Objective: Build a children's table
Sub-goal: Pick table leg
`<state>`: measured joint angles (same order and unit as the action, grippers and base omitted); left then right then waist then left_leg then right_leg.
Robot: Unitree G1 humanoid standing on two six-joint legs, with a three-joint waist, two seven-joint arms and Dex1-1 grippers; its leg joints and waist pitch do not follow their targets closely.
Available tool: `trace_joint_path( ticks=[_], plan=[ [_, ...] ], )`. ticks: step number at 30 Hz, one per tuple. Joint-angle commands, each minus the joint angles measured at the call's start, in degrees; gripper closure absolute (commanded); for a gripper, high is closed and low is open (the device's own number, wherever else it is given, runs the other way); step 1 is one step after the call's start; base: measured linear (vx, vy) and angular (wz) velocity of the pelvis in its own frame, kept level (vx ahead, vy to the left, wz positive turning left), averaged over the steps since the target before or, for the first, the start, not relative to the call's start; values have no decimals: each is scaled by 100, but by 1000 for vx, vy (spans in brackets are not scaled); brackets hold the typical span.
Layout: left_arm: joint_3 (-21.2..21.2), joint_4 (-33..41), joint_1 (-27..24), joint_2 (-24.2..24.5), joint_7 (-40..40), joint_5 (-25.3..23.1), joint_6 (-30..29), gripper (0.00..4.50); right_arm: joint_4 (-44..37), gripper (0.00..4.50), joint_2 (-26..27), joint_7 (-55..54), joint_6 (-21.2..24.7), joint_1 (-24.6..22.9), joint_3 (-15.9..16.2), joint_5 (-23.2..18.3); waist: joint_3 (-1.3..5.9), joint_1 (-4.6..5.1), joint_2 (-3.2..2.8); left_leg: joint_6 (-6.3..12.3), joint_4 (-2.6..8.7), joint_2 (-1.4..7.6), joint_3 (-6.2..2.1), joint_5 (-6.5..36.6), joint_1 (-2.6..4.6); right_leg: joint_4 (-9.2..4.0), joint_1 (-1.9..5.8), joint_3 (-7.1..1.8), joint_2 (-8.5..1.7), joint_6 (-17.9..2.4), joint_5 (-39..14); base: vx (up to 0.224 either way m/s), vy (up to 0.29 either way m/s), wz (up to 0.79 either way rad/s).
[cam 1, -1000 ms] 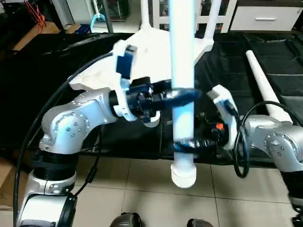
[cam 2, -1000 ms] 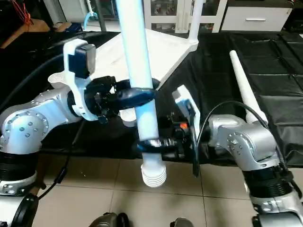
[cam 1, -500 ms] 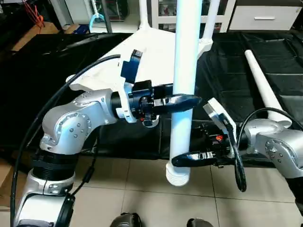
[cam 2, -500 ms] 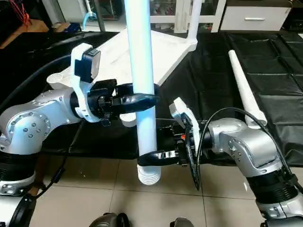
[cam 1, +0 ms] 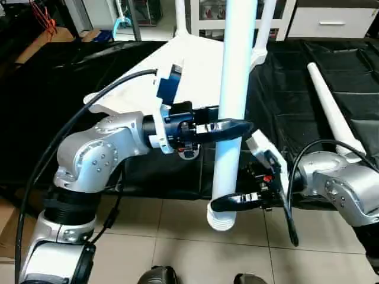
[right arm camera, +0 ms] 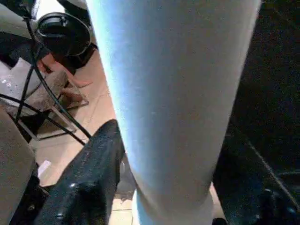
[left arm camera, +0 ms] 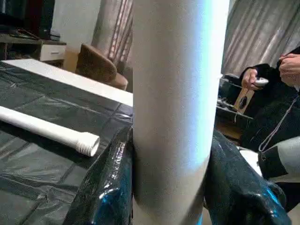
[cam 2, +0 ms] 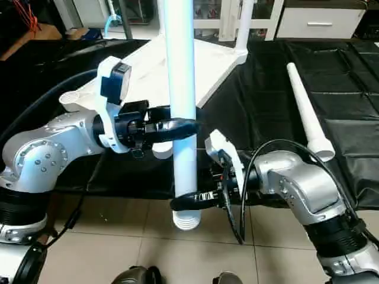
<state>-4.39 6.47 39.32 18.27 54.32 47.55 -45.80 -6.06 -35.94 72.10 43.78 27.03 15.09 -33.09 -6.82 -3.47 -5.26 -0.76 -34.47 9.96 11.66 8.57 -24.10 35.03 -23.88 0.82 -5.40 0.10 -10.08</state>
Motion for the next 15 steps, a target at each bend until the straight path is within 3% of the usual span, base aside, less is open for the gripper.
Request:
trace_joint_path(
  ticks=[1,6,15],
  plan=[
    [44,11,137,38,-7,-81,114,277,-45,215,1,-10,-71,-12,61,54,500,-11,150,314,378,227,-132,1096,230,-377,237,-97,-200,-1375,-1207,0,0,0],
    [64,-2,143,22,-16,-117,122,277,5,245,15,-32,-112,-1,69,104,499,-9,145,319,376,224,-131,1125,233,-380,241,-94,-196,-1386,-1221,0,0,0],
    [79,-16,130,79,-123,-260,193,277,69,258,154,-119,-216,-27,-13,101,510,-11,129,286,376,225,-137,1167,238,-376,240,-89,-194,-1391,-1205,0,0,0]
  ],
)
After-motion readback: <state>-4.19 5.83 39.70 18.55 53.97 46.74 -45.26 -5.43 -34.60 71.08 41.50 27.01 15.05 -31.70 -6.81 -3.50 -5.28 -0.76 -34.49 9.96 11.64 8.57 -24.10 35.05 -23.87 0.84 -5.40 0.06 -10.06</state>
